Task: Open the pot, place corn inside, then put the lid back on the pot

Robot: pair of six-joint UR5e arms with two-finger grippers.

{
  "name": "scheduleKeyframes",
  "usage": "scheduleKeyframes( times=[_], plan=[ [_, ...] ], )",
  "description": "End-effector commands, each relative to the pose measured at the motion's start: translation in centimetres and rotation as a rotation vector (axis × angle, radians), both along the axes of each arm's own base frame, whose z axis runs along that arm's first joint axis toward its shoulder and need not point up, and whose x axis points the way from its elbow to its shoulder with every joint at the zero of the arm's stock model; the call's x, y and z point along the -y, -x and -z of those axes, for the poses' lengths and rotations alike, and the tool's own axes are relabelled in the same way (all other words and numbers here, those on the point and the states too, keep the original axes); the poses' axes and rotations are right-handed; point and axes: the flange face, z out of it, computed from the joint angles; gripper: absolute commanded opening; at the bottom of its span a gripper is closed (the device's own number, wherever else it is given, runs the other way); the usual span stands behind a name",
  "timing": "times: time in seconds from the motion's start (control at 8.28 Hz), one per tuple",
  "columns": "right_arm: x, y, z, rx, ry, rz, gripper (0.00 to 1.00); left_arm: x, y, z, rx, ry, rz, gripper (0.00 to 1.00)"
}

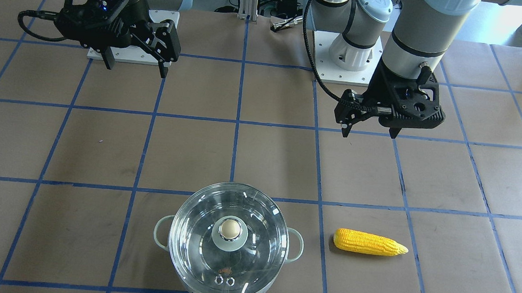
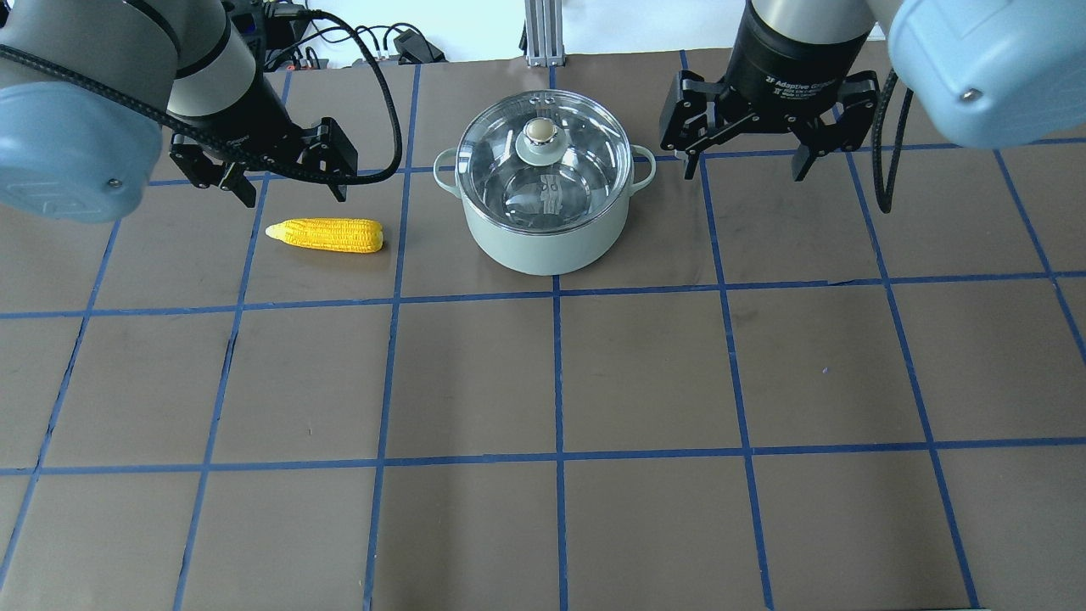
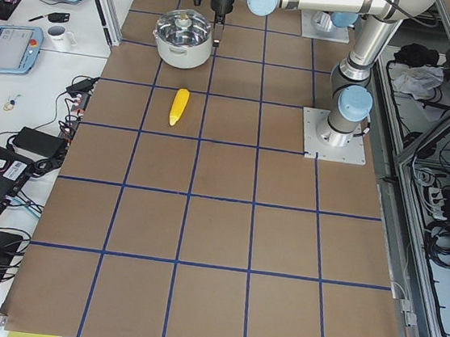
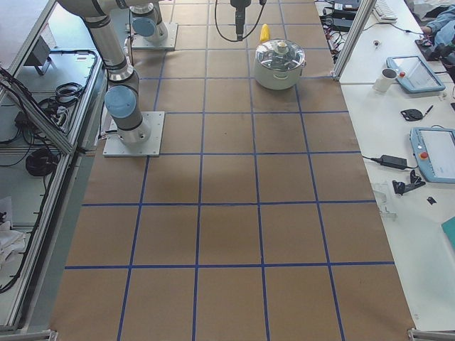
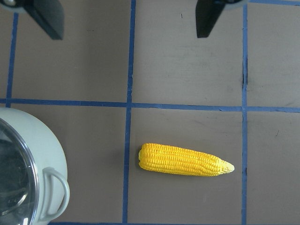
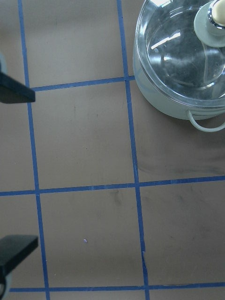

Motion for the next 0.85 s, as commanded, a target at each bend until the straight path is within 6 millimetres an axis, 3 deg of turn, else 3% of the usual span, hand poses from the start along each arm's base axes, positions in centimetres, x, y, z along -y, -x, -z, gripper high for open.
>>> scheduleKeyframes(
  times=[0.0,0.24,0.48,0.72],
  plan=[
    [-0.1,-0.1,0.1,0.0,-0.003,0.0,1.0,-0.2,0.0,-0.3,-0.002,0.005,0.002,1.0],
    [-0.1,-0.2,0.1,0.001,-0.002,-0.002,1.0,-0.2,0.2,-0.5,-0.023,0.004,0.115,1.0],
    [-0.1,-0.1,0.1,0.0,-0.001,0.0,1.0,0.8,-1.4,-0.2,-0.01,-0.004,0.319,1.0],
    [0.2,0.0,-0.2,-0.007,0.026,0.0,1.0,1.8,-6.8,0.4,-0.001,-0.02,0.466,1.0]
  ],
)
